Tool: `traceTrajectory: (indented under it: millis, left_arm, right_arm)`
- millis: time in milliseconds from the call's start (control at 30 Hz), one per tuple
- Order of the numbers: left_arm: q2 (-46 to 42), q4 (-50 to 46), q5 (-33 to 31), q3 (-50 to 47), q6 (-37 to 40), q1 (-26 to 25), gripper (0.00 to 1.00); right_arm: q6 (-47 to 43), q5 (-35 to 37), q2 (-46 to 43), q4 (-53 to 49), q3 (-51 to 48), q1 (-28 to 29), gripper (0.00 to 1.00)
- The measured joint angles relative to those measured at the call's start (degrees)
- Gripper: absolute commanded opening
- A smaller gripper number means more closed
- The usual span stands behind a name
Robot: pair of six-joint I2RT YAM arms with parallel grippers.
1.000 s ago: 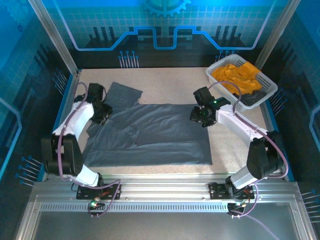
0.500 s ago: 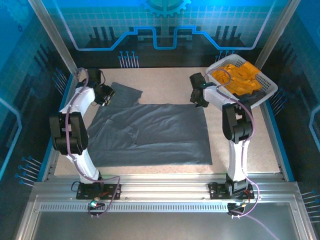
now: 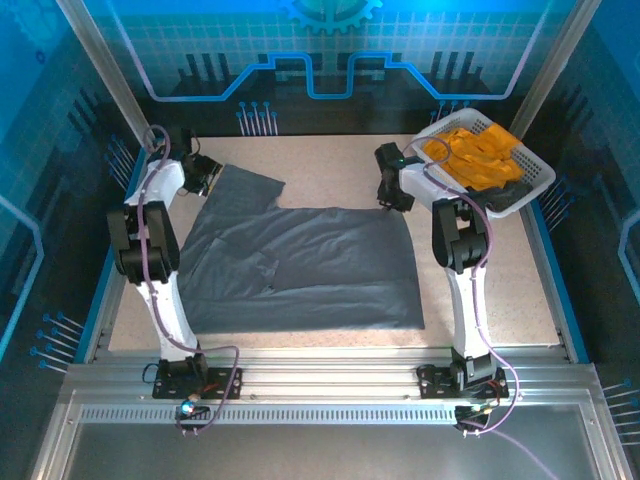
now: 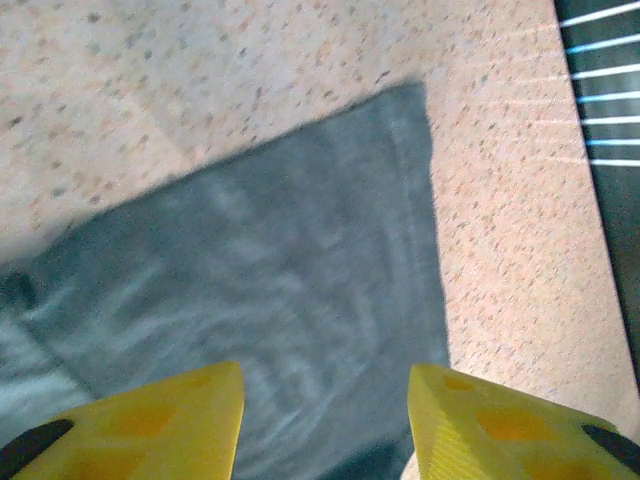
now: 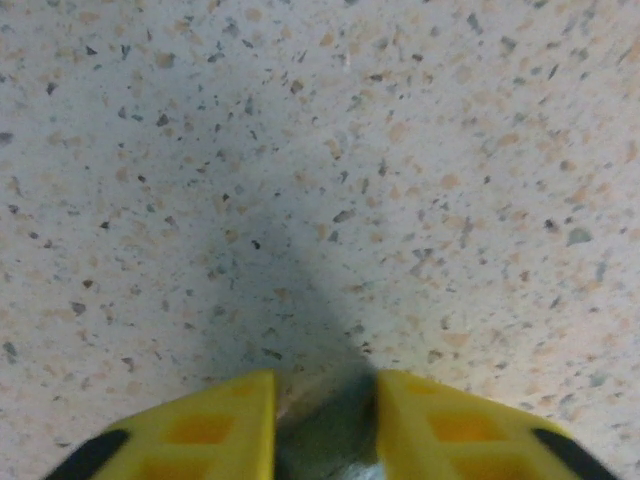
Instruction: Fold and stack the t-shirts
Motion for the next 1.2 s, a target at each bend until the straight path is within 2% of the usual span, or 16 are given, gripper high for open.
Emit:
traceTrajectory:
  millis: [100, 233, 633, 933, 1067, 1133, 1200]
  left_arm:
    - [4.00, -0.02, -0.02, 4.74, 0.04, 0.57, 0.55]
    - [10.05, 0.13, -0.28, 11.52, 0.22, 1.20, 0.56]
    - [23.19, -0.66, -4.44, 24.98, 2.10, 0.68, 0.57]
    - [26.34, -5.70, -7.56, 30.49, 4.66, -4.83, 0.56]
    - [28.24, -13.11, -9.16, 35.50, 4.94, -6.56, 0.49]
    - [29.79, -17.66, -9.55, 39.08, 5.03, -6.78, 0.41]
    - [31.01, -21.42, -10.40, 41.72, 5.33, -6.84, 0.28]
  right_arm:
    - [-0.11, -0.09, 0.15, -1.55, 0.52, -0.02, 0.07]
    - [-0.42, 0.04, 0.11, -1.92, 0.42, -0.02, 0.00]
    - [-1.88, 0.17, -3.17, -2.58, -4.42, 2.23, 0.00]
    - [-2.67, -0.28, -4.83, -2.23, -7.13, 2.43, 0.00]
    - [-2.82, -0.61, -4.92, -2.08, -7.13, 2.08, 0.00]
    - [-2.91, -0.72, -4.92, -1.97, -7.13, 1.88, 0.00]
    - [-2.91, -0.74, -4.92, -1.90, -7.13, 1.73, 0.00]
